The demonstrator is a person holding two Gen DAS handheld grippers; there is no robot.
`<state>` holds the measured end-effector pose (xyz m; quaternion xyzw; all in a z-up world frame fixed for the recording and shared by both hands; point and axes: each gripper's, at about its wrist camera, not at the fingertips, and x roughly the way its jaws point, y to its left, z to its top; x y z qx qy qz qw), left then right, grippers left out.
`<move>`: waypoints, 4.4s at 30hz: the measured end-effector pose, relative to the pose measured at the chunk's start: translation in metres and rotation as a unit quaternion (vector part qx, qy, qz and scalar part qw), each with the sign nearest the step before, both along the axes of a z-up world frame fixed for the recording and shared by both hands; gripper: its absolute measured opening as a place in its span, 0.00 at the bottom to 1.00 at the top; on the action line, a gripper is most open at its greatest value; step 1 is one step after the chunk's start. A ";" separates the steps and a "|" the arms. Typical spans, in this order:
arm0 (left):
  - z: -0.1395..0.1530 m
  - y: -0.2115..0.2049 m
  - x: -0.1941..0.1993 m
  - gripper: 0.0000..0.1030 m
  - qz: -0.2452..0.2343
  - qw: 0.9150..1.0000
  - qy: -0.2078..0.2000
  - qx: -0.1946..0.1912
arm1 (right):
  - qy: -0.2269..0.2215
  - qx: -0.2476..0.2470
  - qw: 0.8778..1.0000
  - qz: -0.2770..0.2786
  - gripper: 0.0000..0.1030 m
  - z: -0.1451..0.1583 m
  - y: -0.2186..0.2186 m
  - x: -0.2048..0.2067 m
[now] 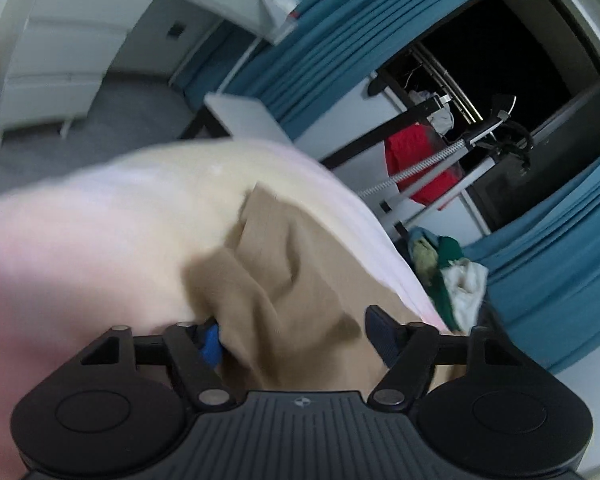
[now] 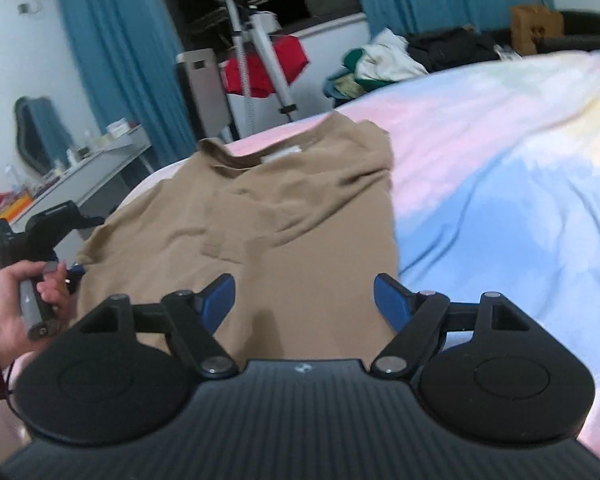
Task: Fold clothes
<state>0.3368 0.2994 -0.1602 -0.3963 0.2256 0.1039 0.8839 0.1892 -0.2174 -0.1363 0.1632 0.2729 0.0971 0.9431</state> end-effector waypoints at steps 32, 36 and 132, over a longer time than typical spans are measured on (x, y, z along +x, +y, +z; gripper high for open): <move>0.093 -0.391 0.056 0.11 -0.251 0.861 0.002 0.442 | 0.014 0.055 0.989 -0.134 0.76 0.025 -0.077 -0.016; 0.059 -0.420 0.061 0.12 -0.260 0.864 0.027 0.431 | 0.017 0.069 0.987 -0.142 0.76 0.023 -0.086 -0.014; 0.115 -0.308 -0.381 0.01 -0.423 0.833 0.165 0.315 | 0.121 0.250 0.946 0.169 0.62 0.016 -0.006 -0.014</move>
